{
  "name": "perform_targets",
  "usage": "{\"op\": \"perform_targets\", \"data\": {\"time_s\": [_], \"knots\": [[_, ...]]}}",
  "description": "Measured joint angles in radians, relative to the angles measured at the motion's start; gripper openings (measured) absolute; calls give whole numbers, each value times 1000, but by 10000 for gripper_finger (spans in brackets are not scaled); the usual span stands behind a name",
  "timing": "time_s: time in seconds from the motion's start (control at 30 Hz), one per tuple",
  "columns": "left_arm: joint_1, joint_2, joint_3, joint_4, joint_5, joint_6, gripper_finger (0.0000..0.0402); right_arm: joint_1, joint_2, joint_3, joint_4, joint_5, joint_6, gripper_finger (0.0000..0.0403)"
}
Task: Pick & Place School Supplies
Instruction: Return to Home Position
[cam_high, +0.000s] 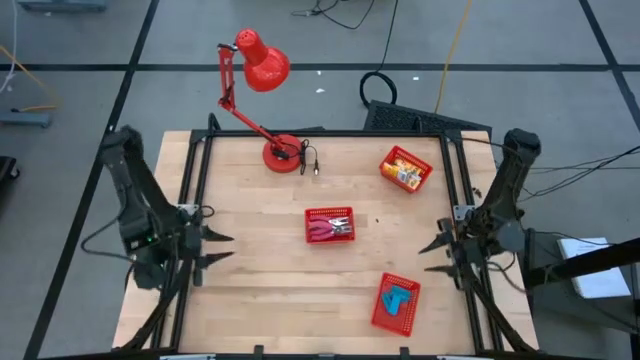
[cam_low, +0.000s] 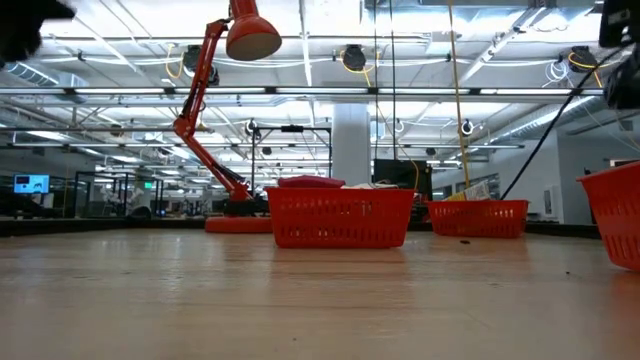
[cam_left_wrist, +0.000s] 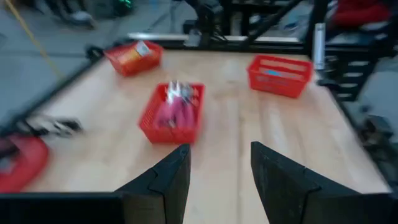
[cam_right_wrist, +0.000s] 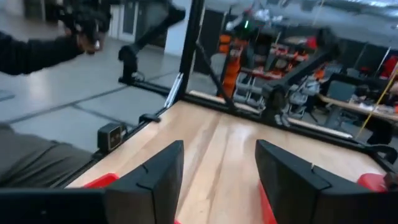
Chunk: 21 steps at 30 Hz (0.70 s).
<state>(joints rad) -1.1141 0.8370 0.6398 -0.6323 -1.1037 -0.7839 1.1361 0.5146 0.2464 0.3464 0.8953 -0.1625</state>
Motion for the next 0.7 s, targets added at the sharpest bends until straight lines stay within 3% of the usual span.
{"op": "perform_targets", "data": {"time_s": [0.07,0.17,0.27,0.33,0.53,0.7], "knots": [[-52,-87,-87,7,-8,-72,172,6,-88,-48,16,5,-32,185],[-101,-186,-187,105,-121,-140,172,5,-199,-120,111,18,-72,176],[-124,-252,-242,163,-141,-143,172,5,-274,-192,231,14,-173,166],[-127,-271,-262,202,-143,-124,172,5,-307,-227,283,0,-258,159],[-126,-256,-299,233,-63,-158,172,5,-316,-226,282,-4,-202,139],[-126,-224,-315,329,-14,78,173,5,-311,-227,207,-11,-125,135]]}}
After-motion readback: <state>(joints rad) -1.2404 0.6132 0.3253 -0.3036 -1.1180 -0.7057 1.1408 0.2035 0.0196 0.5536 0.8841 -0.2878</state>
